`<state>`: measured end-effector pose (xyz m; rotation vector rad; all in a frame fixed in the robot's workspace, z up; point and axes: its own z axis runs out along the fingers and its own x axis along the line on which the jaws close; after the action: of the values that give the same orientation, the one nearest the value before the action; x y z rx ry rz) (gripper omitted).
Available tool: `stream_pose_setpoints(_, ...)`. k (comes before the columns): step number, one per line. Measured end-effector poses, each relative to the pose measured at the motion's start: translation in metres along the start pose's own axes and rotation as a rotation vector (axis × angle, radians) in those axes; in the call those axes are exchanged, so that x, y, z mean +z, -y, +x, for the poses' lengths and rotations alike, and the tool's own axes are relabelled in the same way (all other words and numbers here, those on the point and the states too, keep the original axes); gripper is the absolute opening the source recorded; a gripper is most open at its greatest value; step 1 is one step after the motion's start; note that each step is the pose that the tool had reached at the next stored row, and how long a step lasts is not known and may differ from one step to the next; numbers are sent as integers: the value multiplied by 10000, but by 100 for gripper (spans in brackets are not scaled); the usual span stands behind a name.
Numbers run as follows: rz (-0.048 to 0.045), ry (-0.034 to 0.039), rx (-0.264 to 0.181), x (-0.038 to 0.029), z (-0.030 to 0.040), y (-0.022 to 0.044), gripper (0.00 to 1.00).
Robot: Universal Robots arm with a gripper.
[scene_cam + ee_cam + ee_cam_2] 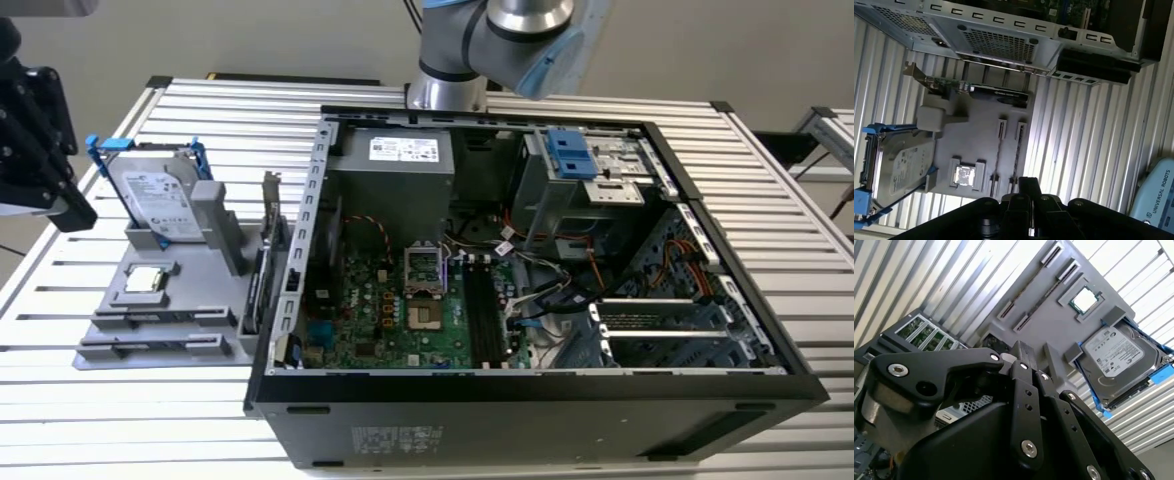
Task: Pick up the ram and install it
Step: 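Pick up the ram and move it above insertion slot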
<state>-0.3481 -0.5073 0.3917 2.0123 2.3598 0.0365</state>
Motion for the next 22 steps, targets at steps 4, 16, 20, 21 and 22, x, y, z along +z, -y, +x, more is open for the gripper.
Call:
stream_pose_setpoints(4,4,13,300,0,0,0,0)
stream_pose_setpoints(16,18,46,1015,-1,2,7,0)
stream_pose_setpoints(20,19,51,1103,6,2,11,0)
stream_pose_setpoints(21,47,62,1121,9,2,12,0)
stream_pose_setpoints(22,95,68,1131,12,2,12,0)
